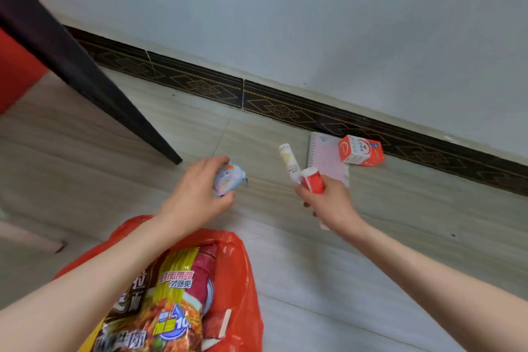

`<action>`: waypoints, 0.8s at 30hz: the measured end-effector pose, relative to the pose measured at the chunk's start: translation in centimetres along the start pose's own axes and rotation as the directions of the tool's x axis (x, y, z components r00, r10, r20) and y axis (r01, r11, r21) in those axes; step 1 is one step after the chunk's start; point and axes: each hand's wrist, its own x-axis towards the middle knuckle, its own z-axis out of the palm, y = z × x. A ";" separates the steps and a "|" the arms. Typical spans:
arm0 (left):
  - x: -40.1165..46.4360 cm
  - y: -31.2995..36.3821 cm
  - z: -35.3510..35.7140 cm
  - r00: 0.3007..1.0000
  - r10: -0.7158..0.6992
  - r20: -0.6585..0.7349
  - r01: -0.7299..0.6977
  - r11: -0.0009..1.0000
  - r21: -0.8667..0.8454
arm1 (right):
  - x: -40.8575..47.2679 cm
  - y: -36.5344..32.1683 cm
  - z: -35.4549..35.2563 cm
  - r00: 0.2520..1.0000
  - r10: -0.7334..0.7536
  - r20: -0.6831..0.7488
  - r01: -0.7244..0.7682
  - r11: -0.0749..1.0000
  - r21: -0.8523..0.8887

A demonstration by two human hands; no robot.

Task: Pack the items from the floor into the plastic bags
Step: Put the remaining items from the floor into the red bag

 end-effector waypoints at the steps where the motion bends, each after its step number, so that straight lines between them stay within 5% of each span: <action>1: -1.3 0.4 -1.2 1.000 0.013 0.004 -0.013 1.000 -0.007 | -1.8 -0.9 0.1 0.998 -0.026 0.065 0.025 1.000 0.013; 8: -12.0 0.1 -8.0 0.998 -0.007 0.065 0.000 0.995 0.098 | -13.7 -6.8 0.7 0.925 -0.099 0.366 0.189 0.957 -0.218; 12: -17.7 -1.6 -8.9 0.980 -0.185 -0.073 0.188 0.981 0.040 | -17.9 -7.5 2.8 0.891 -0.167 0.423 0.315 0.898 -0.307; 16: -22.5 -3.9 -7.9 0.882 -0.430 -0.193 0.420 0.903 -0.090 | -19.9 -8.5 6.0 0.845 -0.262 0.467 0.453 0.815 -0.361; 20: -23.7 -6.4 -5.8 0.816 -0.525 -0.241 0.514 0.851 -0.113 | -19.6 -10.6 9.6 0.789 -0.395 0.471 0.598 0.671 -0.439; 24: -22.0 -6.8 -3.9 0.814 -0.498 -0.299 0.479 0.867 -0.141 | -17.8 -11.7 12.9 0.791 -0.428 0.437 0.607 0.642 -0.468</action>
